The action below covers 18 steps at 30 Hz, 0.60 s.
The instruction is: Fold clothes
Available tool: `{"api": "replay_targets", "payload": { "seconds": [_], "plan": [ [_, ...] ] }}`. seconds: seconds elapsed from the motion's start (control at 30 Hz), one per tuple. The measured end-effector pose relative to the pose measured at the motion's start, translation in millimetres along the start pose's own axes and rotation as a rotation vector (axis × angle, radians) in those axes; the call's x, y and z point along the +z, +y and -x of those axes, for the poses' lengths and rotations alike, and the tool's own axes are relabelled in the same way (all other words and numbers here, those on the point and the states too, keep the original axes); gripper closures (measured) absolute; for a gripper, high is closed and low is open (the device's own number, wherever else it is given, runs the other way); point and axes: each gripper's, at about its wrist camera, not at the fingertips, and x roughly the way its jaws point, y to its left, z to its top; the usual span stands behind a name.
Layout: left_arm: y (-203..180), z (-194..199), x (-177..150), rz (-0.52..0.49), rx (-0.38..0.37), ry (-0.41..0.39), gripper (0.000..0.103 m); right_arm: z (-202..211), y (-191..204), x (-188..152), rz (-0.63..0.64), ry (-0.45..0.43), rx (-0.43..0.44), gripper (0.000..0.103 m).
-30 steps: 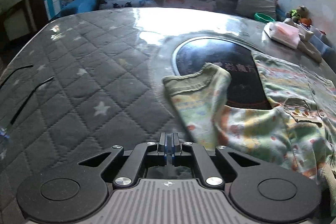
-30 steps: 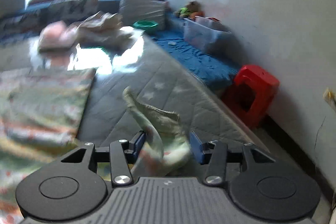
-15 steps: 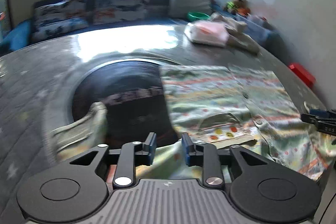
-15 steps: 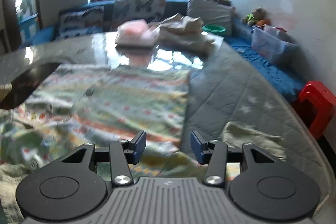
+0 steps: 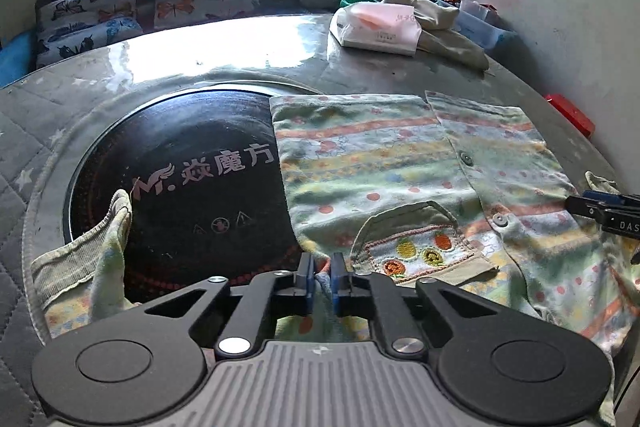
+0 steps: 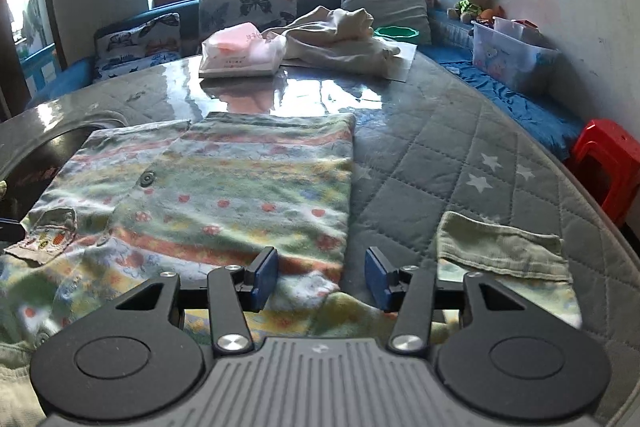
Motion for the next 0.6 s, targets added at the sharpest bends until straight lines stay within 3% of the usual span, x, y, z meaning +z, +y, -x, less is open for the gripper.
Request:
{"api": "replay_targets", "payload": {
  "seconds": [0.3, 0.6],
  "plan": [
    [22, 19, -9, 0.073, 0.053, -0.044, 0.097, -16, 35, 10, 0.066, -0.010, 0.058, 0.054],
    [71, 38, -23, 0.191, 0.182, -0.081, 0.096, -46, 105, 30, 0.157, -0.020, 0.174, 0.054]
  ]
}}
